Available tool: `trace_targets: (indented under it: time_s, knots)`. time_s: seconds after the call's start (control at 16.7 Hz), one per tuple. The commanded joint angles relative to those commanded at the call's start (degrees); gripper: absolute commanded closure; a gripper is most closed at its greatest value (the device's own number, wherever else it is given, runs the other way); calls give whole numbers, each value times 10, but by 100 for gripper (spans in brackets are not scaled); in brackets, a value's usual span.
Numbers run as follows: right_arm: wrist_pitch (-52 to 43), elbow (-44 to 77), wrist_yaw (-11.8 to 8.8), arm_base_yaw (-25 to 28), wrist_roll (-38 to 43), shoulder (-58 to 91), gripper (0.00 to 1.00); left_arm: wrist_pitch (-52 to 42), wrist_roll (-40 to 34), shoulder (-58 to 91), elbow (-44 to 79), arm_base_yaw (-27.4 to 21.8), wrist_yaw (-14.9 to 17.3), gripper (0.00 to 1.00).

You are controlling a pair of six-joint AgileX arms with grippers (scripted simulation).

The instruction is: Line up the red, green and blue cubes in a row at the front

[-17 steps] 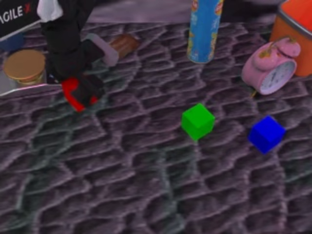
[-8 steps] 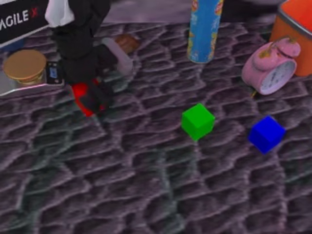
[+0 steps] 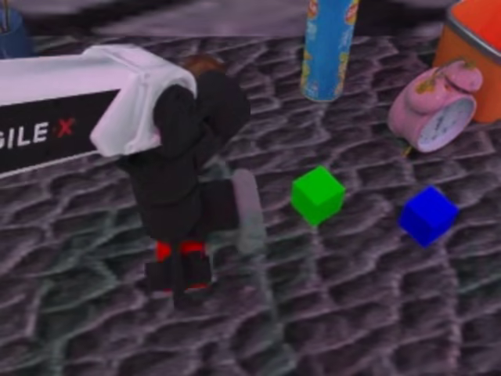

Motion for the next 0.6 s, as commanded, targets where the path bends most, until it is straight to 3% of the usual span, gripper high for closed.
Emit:
trace_targets:
  time_s: [0.18,0.6]
  knots:
    - [0,0,0,0,0,0,0,13,21,-47,-49,-39,-1,100]
    - [0,0,0,0,0,0,0,23,24,-45,-59,-42,-1,100]
